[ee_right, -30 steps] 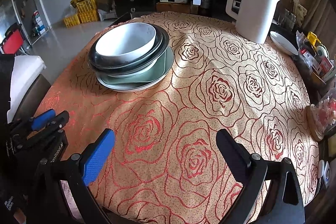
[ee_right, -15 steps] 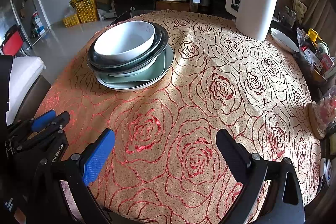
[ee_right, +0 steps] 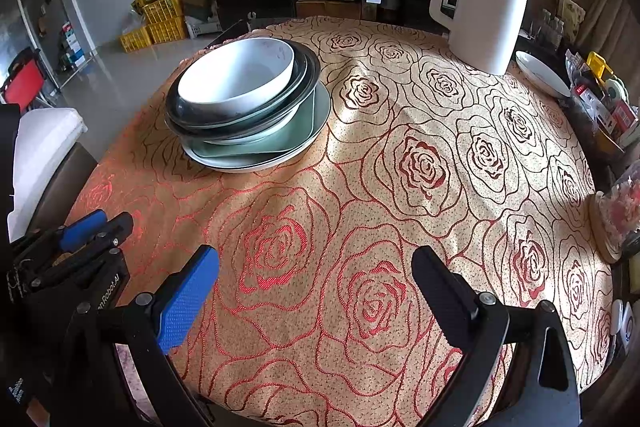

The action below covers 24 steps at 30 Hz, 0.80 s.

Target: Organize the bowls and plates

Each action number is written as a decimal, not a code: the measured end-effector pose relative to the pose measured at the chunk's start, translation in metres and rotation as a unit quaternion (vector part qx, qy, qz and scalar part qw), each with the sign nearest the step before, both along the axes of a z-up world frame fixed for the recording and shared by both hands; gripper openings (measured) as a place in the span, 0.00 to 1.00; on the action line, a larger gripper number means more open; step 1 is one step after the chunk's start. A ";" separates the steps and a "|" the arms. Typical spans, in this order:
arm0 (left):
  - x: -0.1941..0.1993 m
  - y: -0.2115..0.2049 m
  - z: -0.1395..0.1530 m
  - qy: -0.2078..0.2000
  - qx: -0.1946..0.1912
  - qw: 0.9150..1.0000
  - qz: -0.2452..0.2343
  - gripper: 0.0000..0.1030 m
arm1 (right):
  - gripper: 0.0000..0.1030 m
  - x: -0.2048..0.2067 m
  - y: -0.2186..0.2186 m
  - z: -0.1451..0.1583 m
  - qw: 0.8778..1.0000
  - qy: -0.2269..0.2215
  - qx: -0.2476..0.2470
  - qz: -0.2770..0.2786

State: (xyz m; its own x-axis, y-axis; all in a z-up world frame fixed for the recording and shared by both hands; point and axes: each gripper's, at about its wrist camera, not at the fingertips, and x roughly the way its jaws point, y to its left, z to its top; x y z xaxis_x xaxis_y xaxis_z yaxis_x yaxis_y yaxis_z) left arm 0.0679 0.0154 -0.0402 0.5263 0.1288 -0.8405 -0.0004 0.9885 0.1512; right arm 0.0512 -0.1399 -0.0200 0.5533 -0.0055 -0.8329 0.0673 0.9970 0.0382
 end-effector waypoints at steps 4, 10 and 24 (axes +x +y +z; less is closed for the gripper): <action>-0.001 0.000 0.000 0.001 -0.002 1.000 0.000 0.21 | 1.00 0.000 0.000 -0.001 1.000 0.000 0.000 0.000; -0.001 -0.001 0.000 0.001 -0.004 1.000 0.000 0.21 | 1.00 0.000 0.000 -0.001 1.000 0.000 0.000 0.000; -0.001 -0.001 0.001 0.001 -0.005 1.000 -0.001 0.21 | 1.00 -0.001 0.000 -0.002 1.000 0.002 0.002 -0.001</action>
